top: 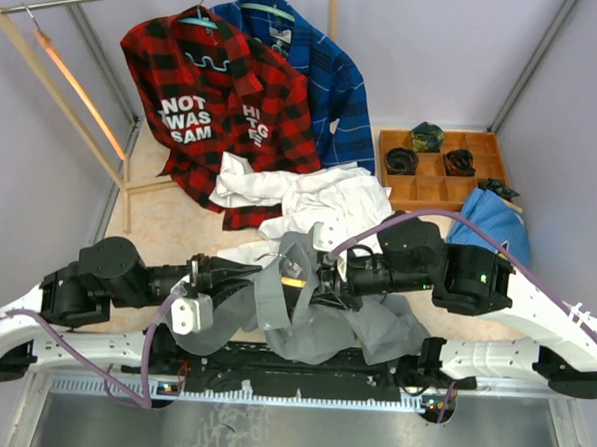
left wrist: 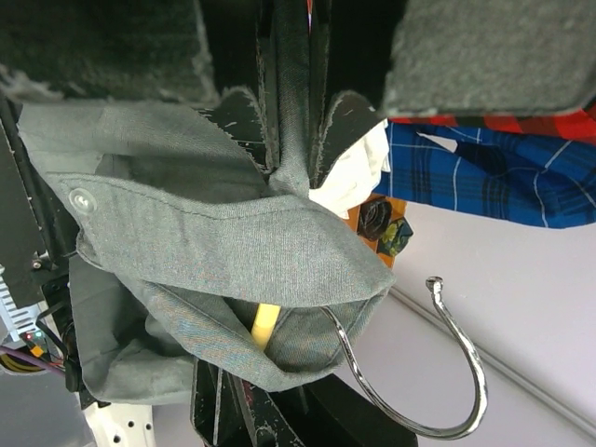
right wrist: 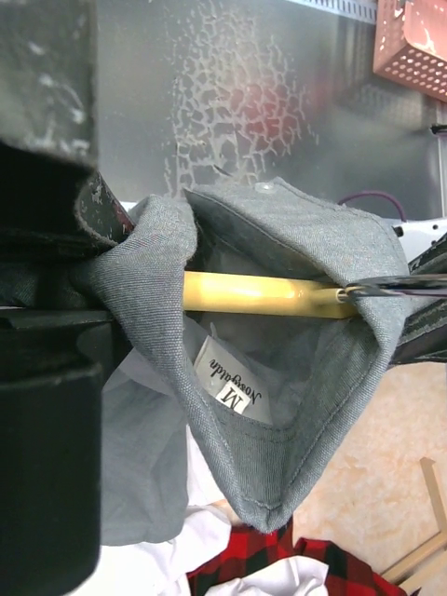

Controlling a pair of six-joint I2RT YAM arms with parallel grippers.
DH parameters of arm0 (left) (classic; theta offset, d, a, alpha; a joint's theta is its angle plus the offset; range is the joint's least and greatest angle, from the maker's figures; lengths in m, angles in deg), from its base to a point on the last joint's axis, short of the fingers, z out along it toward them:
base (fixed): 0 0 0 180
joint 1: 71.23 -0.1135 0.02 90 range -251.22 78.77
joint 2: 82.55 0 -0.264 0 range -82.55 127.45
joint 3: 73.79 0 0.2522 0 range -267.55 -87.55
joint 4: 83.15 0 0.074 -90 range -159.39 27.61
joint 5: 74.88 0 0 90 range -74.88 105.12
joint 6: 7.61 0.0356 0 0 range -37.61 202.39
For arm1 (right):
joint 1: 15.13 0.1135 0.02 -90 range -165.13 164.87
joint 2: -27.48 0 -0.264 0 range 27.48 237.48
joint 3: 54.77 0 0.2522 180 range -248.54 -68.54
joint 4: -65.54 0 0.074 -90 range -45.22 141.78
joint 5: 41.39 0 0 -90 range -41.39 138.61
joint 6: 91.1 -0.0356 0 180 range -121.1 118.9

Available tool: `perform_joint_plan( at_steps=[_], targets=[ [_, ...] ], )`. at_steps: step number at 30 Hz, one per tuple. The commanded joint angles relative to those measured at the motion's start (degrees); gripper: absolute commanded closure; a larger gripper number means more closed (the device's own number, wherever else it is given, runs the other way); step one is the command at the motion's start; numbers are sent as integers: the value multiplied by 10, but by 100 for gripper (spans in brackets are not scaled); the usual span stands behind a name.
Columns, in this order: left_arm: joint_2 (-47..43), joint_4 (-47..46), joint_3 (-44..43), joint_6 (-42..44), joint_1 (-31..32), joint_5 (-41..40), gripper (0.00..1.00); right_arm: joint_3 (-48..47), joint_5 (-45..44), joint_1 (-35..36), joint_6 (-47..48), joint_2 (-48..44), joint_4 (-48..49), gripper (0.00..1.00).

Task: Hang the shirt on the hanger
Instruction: Hang the shirt on the hanger.

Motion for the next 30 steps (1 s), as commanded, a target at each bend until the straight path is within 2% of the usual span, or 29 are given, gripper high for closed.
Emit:
perform_joint_plan(
  at_steps=[1,5,11,15,19,23,30],
  targets=[
    [-11,-45,-1,-19,1,-12,81,-4,-11,8,14,-12,39,100],
    [-47,-41,10,-28,1,-66,60,8,-62,8,21,-50,23,100],
    [-108,-8,31,-45,1,-146,48,-12,-95,8,27,-94,-17,100],
    [-145,4,52,-63,1,-188,46,-19,-116,8,27,-112,-31,100],
    [-170,-1,69,-80,1,-195,45,-21,-123,8,27,-121,-35,100],
    [-159,-19,62,-86,1,-169,44,-23,-119,8,28,-116,-38,100],
    [-70,-21,18,-94,1,-60,42,-20,-107,8,36,-104,-24,100]
  ],
)
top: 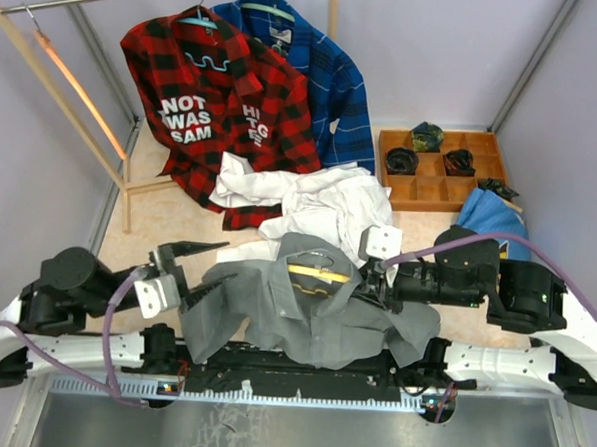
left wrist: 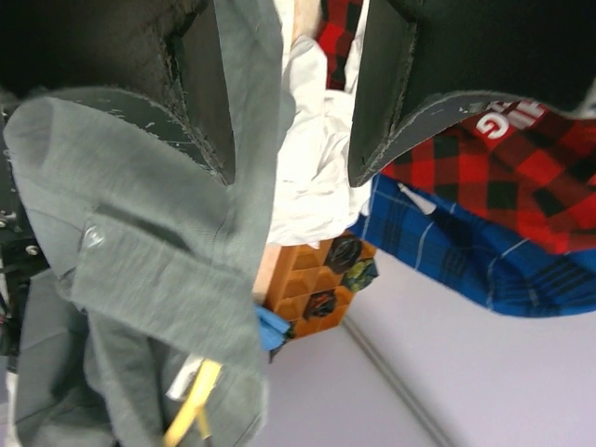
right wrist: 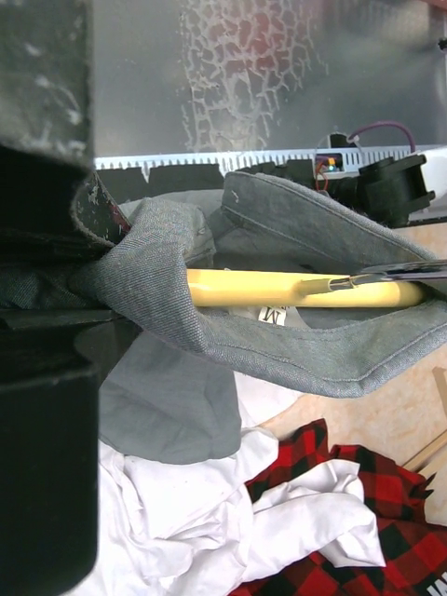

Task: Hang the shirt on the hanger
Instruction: Hang the shirt on the hanger.

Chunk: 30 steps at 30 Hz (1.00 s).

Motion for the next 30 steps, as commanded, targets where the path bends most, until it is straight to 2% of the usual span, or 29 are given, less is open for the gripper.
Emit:
perform_joint_plan(
  at_steps=[1,6,13,16,19,20,22,25,30],
  targets=[
    [55,-11,-32,-12,1,74,42,-30,8,5,16,2,55,100],
    [101,20,-46,-8,1,89,40,-25,34,5,26,-4,68,100],
    [113,20,-40,-6,1,81,48,-14,63,5,37,-14,76,97],
    [118,21,-44,-3,1,83,62,-10,66,4,41,-14,80,97],
    [124,27,-51,3,1,76,92,-10,62,5,43,-13,78,95],
    [125,28,-53,4,1,70,100,-11,57,5,44,-14,76,94],
    [121,27,-55,1,1,56,100,-14,46,4,43,-19,70,88],
    [109,28,-62,1,1,44,100,-14,14,5,37,-30,52,62],
    [96,45,-85,10,1,14,100,-11,-42,4,27,-48,3,50]
  ],
)
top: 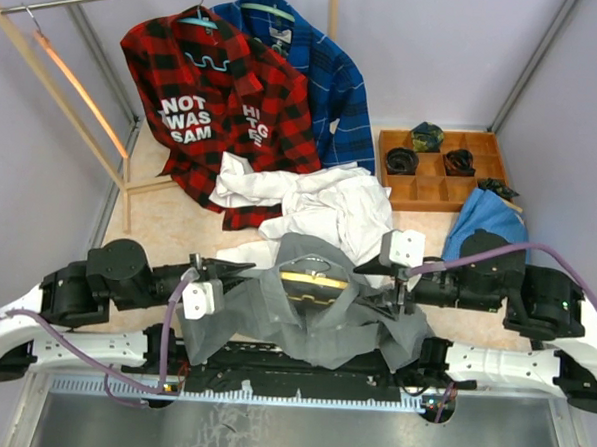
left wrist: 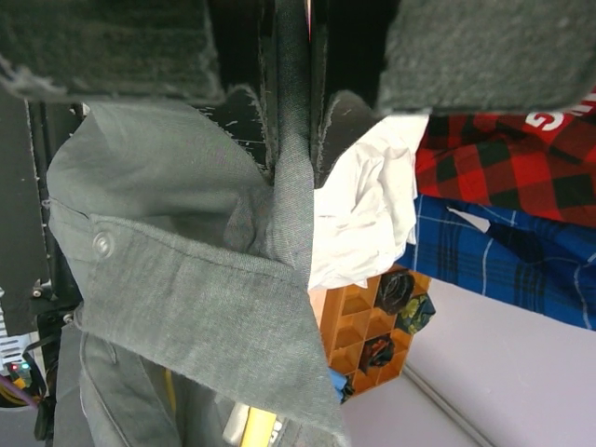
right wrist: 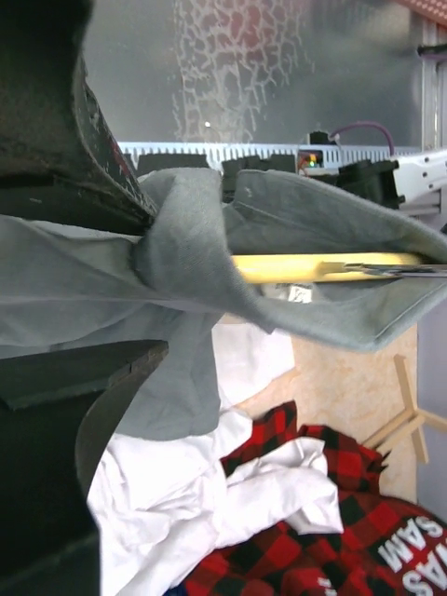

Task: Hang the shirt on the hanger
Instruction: Hang the shirt on the hanger.

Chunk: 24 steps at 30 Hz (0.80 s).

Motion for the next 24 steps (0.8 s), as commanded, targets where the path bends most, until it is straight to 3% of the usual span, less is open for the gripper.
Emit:
perform_joint_plan(
  at_steps=[1,8,15,18,24],
  targets=[
    [-16,-2,-52,10,1,-37,100,-9,-66,4,-6,-26,-16,49],
    [-10,33,-91,20,1,-109,100,-1,-155,4,-15,-50,-27,40],
    [10,-17,-82,78,1,-233,100,8,-288,5,-15,-52,51,27],
    [30,-45,-80,115,1,-250,100,-6,-343,4,-21,-26,76,21],
    [52,-86,-76,148,1,-256,100,-52,-402,4,-27,50,105,20]
  ],
)
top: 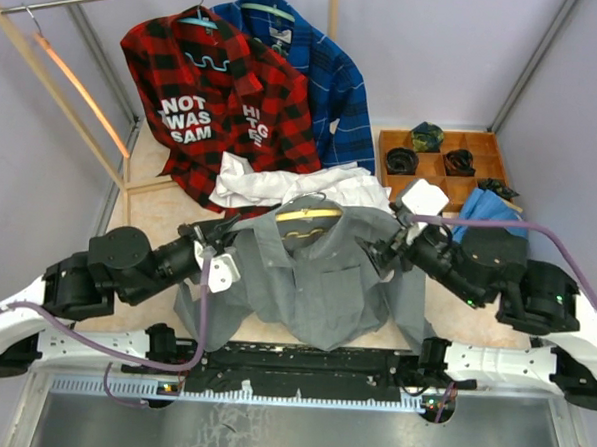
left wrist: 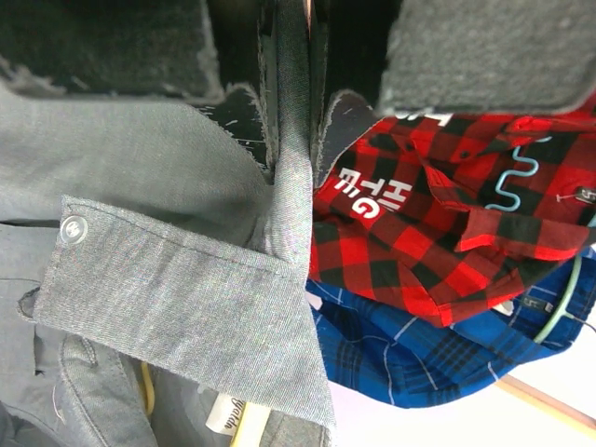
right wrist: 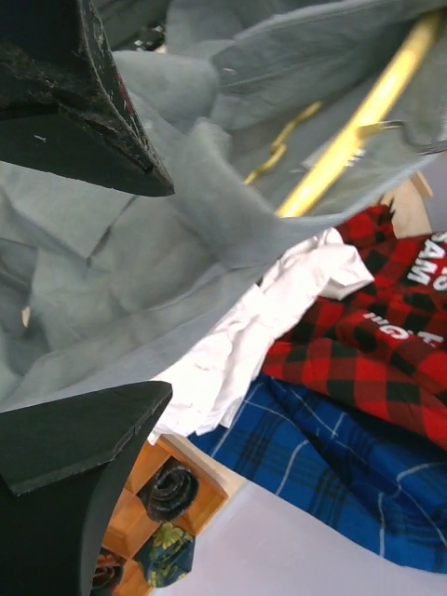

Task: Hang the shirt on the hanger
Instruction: Hang the shirt on the hanger.

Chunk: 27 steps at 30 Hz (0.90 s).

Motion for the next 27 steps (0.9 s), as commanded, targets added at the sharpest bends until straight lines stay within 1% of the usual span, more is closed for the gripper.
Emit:
perform_joint_plan(
  at_steps=[1,4,6,8,9,10,12,14,16,18,19,20,22,24,27],
  targets=[
    [5,-92,0,35,1,-18,100,-37,-72,3,3,53,72,20],
    [21,-98,9,36,-16,4,100,-42,-88,-3,7,70,96,20],
    [30,-101,12,28,-55,52,100,-41,-87,-27,-1,70,109,20],
    [40,-108,20,20,-129,130,100,-34,-77,-66,-13,61,116,20],
    [49,-110,23,15,-186,179,100,-29,-70,-83,-18,59,116,20],
    [57,-112,24,9,-229,223,100,-24,-60,-99,-22,57,115,20],
    [74,-119,27,0,-286,297,100,-16,-36,-128,-27,60,113,20],
    [86,-134,30,-6,-321,335,100,-14,-6,-165,-32,70,107,20],
    [97,-154,34,-9,-358,365,100,-11,52,-222,-40,82,109,19],
    [111,-167,28,-19,-412,414,100,-11,149,-304,-56,94,119,19],
    [120,-171,22,-26,-441,448,100,-11,211,-348,-66,99,131,19],
    [128,-178,16,-35,-468,475,100,-13,253,-385,-77,105,140,19],
    [142,-202,0,-46,-503,516,100,-25,318,-456,-90,122,155,19],
    [161,-216,-31,-57,-530,558,100,-44,378,-504,-108,140,171,19],
    [201,-216,-98,-67,-557,615,100,-74,423,-550,-131,154,194,19]
  ],
)
